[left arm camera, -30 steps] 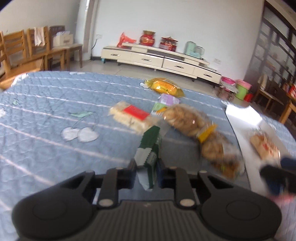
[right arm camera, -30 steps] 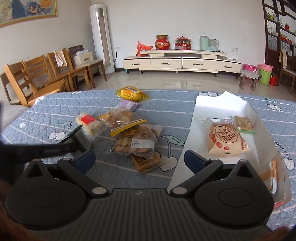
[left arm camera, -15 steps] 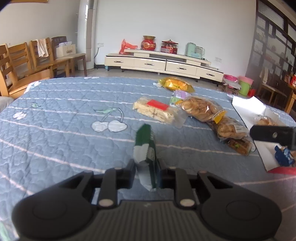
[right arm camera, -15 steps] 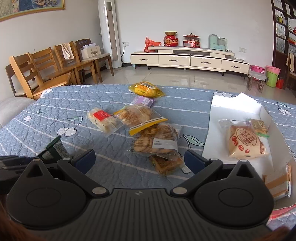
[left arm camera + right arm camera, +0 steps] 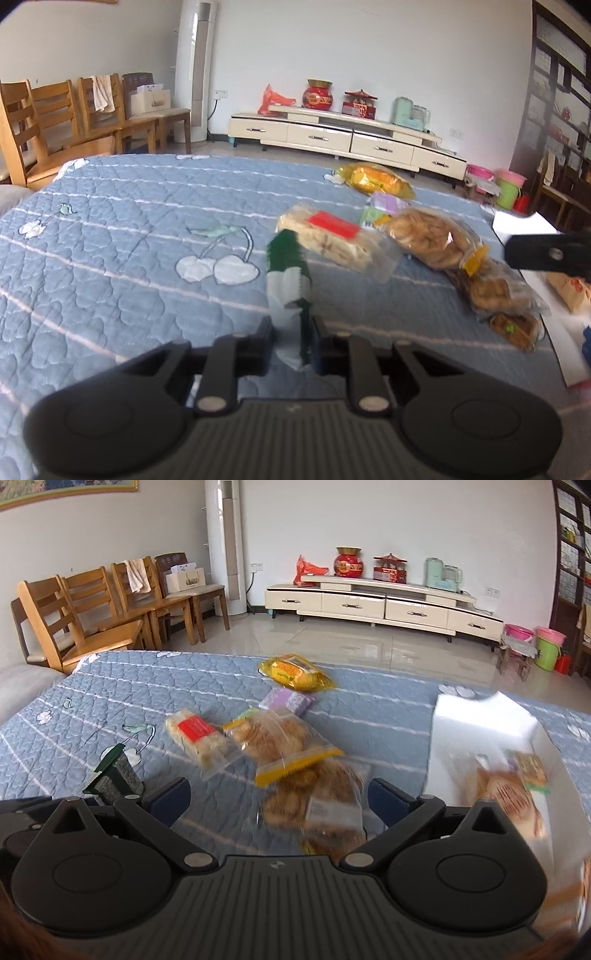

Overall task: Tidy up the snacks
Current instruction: 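Lift the green box with the left tool while the right tool grasps the biscuit bag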

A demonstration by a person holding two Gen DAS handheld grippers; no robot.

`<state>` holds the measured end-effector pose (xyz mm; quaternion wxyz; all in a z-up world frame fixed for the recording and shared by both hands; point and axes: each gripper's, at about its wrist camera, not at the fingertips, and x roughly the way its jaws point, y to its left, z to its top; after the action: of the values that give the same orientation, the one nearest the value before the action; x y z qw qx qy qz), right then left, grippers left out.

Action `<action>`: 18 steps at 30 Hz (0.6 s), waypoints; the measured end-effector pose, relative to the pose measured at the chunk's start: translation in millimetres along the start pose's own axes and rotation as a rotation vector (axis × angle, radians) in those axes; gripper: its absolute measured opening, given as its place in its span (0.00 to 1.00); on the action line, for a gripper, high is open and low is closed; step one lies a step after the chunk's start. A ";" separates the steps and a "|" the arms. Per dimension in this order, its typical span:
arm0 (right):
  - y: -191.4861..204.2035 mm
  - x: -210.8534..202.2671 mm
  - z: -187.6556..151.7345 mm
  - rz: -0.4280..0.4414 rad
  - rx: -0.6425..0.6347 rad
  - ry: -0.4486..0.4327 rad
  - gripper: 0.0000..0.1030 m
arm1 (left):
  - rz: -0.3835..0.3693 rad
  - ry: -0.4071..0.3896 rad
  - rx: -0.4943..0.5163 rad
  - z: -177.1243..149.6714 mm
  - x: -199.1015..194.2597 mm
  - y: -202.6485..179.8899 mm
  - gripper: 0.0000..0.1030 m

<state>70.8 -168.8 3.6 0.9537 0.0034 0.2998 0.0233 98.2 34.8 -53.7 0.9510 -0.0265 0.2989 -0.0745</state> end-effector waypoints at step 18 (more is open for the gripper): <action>-0.4 143.4 51.1 0.084 -0.230 0.277 0.82 | -0.021 -0.050 -0.029 19.5 -17.6 17.6 0.17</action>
<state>217.5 -162.2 -36.4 0.8957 -0.0962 0.4230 0.0977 97.3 55.0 -29.5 0.9569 -0.0453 0.2756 -0.0795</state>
